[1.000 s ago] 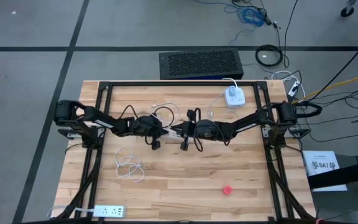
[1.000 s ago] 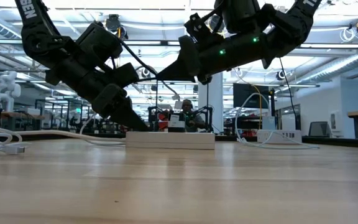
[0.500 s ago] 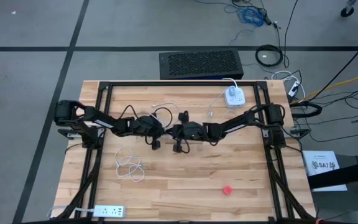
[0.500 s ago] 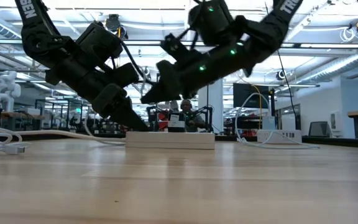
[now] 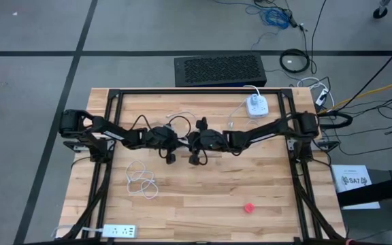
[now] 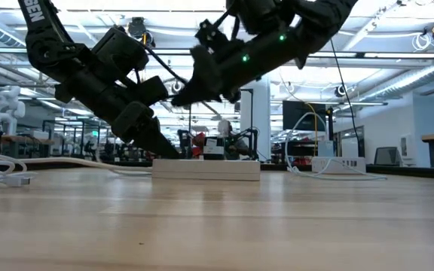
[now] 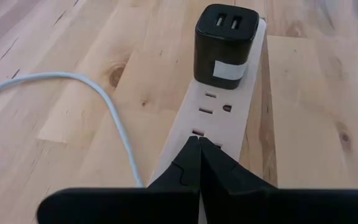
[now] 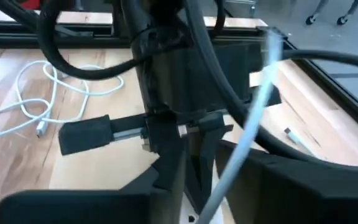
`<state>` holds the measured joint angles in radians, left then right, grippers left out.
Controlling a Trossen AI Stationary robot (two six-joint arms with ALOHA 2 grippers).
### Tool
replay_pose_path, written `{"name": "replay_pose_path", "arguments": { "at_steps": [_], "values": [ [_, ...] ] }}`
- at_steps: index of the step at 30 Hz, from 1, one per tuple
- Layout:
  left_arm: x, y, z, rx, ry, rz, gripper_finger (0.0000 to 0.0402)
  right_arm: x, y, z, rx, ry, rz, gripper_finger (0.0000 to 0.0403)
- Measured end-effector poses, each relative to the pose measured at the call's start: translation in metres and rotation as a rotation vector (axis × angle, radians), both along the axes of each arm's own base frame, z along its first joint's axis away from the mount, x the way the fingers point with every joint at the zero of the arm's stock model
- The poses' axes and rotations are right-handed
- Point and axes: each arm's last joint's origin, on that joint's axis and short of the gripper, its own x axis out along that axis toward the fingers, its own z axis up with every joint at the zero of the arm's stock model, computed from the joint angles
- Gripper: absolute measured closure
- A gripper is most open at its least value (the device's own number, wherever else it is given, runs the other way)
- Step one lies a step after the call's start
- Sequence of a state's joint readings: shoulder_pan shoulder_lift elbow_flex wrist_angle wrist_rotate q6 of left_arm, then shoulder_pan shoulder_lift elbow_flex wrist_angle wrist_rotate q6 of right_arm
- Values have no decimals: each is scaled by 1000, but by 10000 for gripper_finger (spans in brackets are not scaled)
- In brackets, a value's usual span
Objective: Insert USB
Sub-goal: Insert the white charger cable into the black charger adapter
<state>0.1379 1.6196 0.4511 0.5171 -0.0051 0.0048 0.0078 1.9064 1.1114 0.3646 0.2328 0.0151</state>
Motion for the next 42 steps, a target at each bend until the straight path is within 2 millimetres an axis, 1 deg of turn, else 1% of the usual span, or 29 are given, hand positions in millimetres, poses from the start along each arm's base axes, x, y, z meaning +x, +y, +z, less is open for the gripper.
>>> {"name": "replay_pose_path", "arguments": {
  "at_steps": [7,11,16,20,24,26,28,32,34,36,39,42],
  "values": [
    [0,0,0,0,0,0,401,-7,0,18,2,-6,2,264],
    [0,0,0,0,0,0,401,-16,0,29,18,32,-4,233],
    [0,0,0,1,0,0,401,-33,0,47,63,92,-25,208],
    [0,0,0,1,0,0,401,-49,2,59,155,155,1,196],
    [0,0,0,1,0,0,401,-63,6,63,264,237,-8,187],
    [0,0,0,1,0,0,401,-66,14,57,315,242,-23,186],
    [0,0,0,1,0,0,401,-65,23,41,365,227,-30,185],
    [0,0,0,1,0,0,401,-65,39,5,447,49,-78,185],
    [0,0,0,1,0,-1,401,-66,43,-8,450,-41,-129,185],
    [0,0,0,1,0,0,401,-64,44,-19,458,-97,-153,186],
    [0,0,0,1,0,0,401,-55,46,-32,447,-130,-170,186],
    [0,0,0,0,0,0,401,-45,46,-41,438,-120,-182,186]
  ]
}}
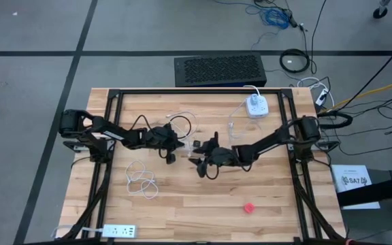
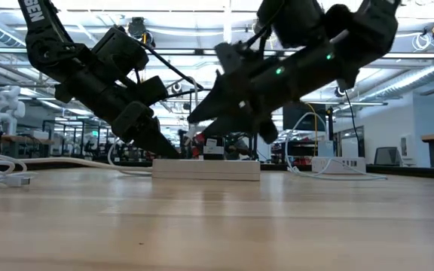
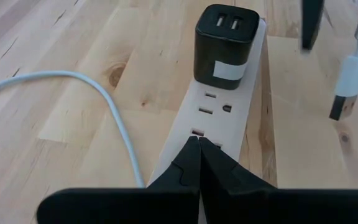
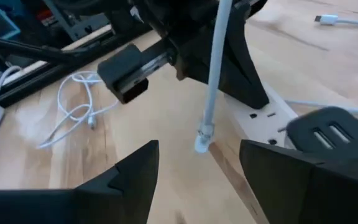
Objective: Insert USB
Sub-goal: Insert the white charger cable into the black charger adapter
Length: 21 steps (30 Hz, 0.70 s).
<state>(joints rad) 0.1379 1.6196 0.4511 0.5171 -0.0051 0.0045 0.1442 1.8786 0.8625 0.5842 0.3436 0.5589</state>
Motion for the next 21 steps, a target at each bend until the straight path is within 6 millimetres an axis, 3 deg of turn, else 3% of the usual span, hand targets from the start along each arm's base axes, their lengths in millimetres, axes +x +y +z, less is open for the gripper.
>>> {"name": "replay_pose_path", "arguments": {
  "at_steps": [4,7,14,21],
  "values": [
    [0,0,0,-5,-1,4,401,9,-2,-6,-1,-12,-10,191],
    [0,0,0,-5,-1,4,401,14,-5,-9,2,-10,-17,218],
    [0,0,0,-2,0,2,401,14,-8,-11,-24,14,-13,378],
    [0,0,0,0,0,0,401,11,-10,13,-75,-13,12,396]
  ]
}}
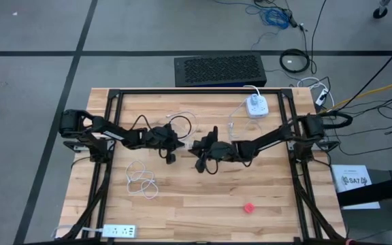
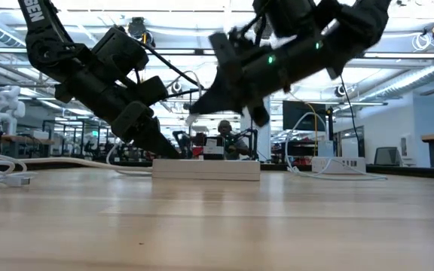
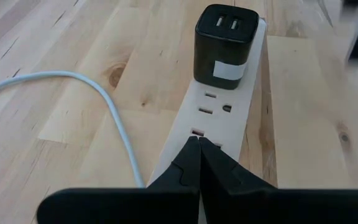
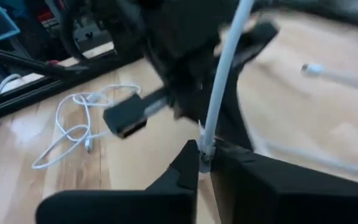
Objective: Insert USB
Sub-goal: Insert the white charger cable into the black charger adapter
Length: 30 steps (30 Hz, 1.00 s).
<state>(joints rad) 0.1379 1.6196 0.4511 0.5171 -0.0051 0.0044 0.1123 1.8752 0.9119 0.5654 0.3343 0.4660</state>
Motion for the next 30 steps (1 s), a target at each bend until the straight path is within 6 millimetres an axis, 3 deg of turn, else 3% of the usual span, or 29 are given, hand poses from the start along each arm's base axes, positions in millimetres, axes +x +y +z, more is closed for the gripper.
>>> {"name": "replay_pose_path", "arguments": {
  "at_steps": [6,12,19,30],
  "values": [
    [0,0,0,0,0,0,401,-12,-11,38,-115,0,-12,399],
    [0,0,0,0,0,0,401,-26,-47,69,-210,2,-77,400],
    [0,0,0,-6,-1,4,401,-39,-88,58,-138,175,-84,400],
    [0,1,0,-1,0,3,401,-32,-40,43,-110,223,75,401]
  ]
}}
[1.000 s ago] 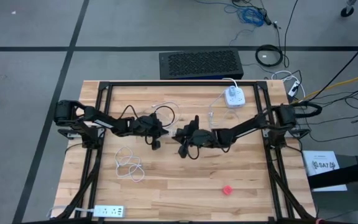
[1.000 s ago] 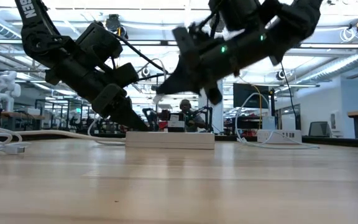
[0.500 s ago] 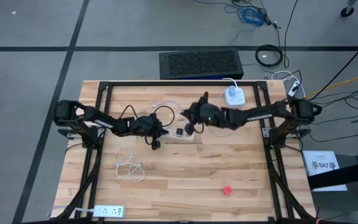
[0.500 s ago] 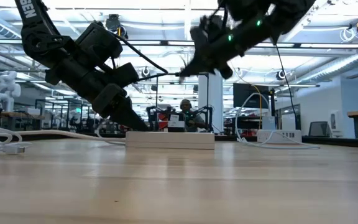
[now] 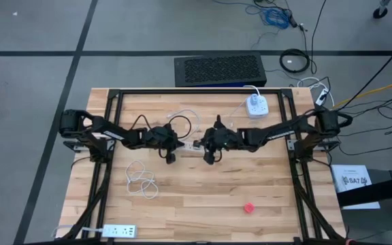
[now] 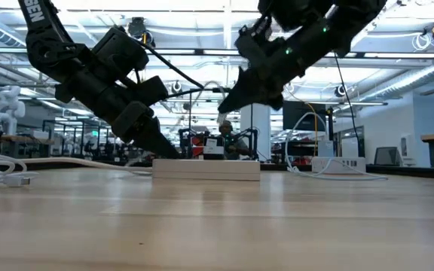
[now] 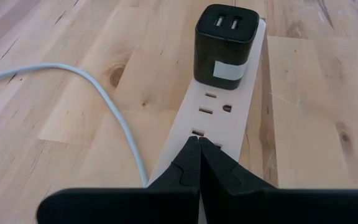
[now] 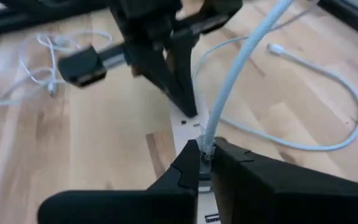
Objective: Insert USB
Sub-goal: Insert the white charger cable into the black charger adapter
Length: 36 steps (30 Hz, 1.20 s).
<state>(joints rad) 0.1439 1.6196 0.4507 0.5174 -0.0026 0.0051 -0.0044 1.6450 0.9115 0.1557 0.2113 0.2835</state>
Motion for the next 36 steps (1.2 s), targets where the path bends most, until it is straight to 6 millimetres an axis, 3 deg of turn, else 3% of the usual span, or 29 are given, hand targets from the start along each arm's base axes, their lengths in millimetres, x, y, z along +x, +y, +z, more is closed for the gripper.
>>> {"name": "replay_pose_path", "arguments": {
  "at_steps": [5,17,36],
  "values": [
    [0,0,0,1,0,2,401,9,0,-13,-22,27,16,401],
    [0,0,0,-5,-1,7,401,40,-6,-4,-43,241,22,401],
    [0,0,0,-5,-1,7,401,39,-10,2,-36,296,23,401]
  ]
}}
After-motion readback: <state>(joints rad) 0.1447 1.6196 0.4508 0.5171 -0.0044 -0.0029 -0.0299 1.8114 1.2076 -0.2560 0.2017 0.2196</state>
